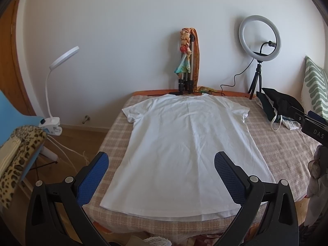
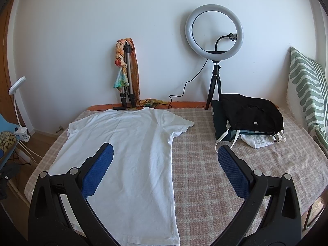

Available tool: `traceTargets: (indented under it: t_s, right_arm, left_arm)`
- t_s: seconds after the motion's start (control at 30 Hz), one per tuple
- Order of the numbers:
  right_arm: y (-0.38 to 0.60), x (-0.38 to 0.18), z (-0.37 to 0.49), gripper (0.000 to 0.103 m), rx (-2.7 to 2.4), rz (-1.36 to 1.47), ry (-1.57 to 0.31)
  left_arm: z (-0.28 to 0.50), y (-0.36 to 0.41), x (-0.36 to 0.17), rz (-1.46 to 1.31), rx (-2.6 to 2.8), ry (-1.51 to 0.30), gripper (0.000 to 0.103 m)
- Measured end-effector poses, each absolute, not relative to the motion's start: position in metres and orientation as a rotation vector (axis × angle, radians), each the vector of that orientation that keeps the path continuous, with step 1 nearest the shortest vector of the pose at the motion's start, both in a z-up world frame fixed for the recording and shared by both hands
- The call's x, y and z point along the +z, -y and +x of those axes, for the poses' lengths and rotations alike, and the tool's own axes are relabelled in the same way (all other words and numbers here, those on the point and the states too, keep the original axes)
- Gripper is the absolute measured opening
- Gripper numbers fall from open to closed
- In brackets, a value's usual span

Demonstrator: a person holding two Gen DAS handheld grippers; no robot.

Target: Fold small clothes

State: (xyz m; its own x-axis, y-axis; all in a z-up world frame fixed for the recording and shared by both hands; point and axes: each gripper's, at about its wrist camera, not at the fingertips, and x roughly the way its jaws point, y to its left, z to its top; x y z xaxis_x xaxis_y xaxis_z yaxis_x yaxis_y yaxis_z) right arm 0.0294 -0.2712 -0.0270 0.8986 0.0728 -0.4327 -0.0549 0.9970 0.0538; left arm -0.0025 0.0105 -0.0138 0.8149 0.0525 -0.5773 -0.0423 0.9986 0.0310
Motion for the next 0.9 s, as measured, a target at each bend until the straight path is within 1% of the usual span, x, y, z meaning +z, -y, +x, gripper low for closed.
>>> traceTargets:
  t_s: [0.6, 0.9]
  right_arm:
    - [0.269, -0.028, 0.031, 0.103, 0.065, 0.038, -0.452]
    - [0.266, -0.033, 0.040, 0.103, 0.085, 0.038, -0.454]
  left_arm:
    - [0.000, -0.014, -0.017, 0.014, 0.063, -0.632, 0.103]
    - [0.005, -0.031, -0.027, -0.002, 0.087, -0.660, 0.103]
